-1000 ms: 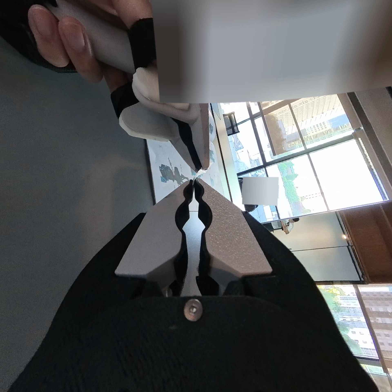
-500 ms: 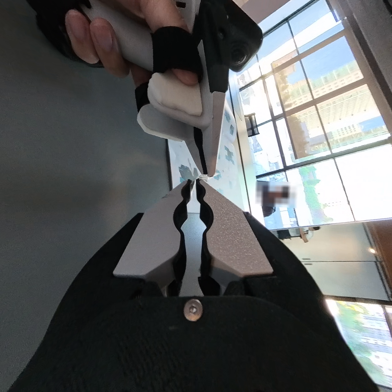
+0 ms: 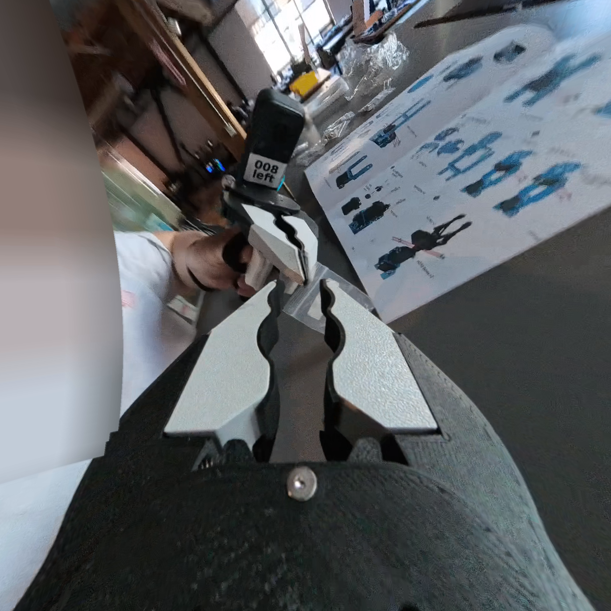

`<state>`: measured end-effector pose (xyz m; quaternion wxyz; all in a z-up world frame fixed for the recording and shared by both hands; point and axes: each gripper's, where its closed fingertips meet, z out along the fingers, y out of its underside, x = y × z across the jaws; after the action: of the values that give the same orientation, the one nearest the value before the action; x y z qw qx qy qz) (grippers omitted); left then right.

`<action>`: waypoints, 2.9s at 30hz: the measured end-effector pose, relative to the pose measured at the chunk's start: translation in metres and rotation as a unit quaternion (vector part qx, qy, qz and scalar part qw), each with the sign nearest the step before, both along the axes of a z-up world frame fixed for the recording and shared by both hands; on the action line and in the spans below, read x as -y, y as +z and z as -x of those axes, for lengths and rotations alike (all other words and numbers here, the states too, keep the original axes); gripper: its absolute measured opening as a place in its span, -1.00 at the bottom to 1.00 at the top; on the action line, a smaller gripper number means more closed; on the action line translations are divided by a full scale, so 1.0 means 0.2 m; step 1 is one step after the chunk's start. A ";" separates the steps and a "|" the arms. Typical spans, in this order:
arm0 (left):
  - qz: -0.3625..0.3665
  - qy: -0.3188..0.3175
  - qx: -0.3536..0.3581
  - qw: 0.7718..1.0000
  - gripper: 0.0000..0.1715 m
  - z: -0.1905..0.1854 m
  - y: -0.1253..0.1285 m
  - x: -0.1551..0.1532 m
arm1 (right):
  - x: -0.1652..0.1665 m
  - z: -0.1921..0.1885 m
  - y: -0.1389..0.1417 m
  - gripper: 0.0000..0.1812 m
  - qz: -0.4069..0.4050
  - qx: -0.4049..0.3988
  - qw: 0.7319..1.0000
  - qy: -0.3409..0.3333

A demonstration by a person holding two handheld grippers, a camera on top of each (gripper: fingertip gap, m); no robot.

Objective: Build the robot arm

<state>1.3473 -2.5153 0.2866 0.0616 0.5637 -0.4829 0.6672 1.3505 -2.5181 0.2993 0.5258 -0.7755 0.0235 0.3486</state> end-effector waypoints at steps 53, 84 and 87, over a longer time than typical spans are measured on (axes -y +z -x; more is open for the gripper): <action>-0.033 -0.003 0.057 0.998 -0.99 -0.01 0.06 0.05 | 0.01 0.04 -0.04 -1.00 0.057 -0.088 0.995 0.006; 0.044 0.011 0.031 0.999 -0.50 -0.02 0.06 0.01 | -0.01 0.03 0.01 -1.00 0.017 -0.096 0.995 0.015; 0.043 -0.012 0.054 0.998 -0.98 0.00 0.09 0.04 | -0.01 0.03 0.01 -1.00 0.015 -0.099 0.995 0.011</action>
<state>1.3476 -2.5235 0.3051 0.0682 0.5177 -0.4631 0.7161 1.3450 -2.5159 0.3014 0.5051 -0.7455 0.0721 0.4288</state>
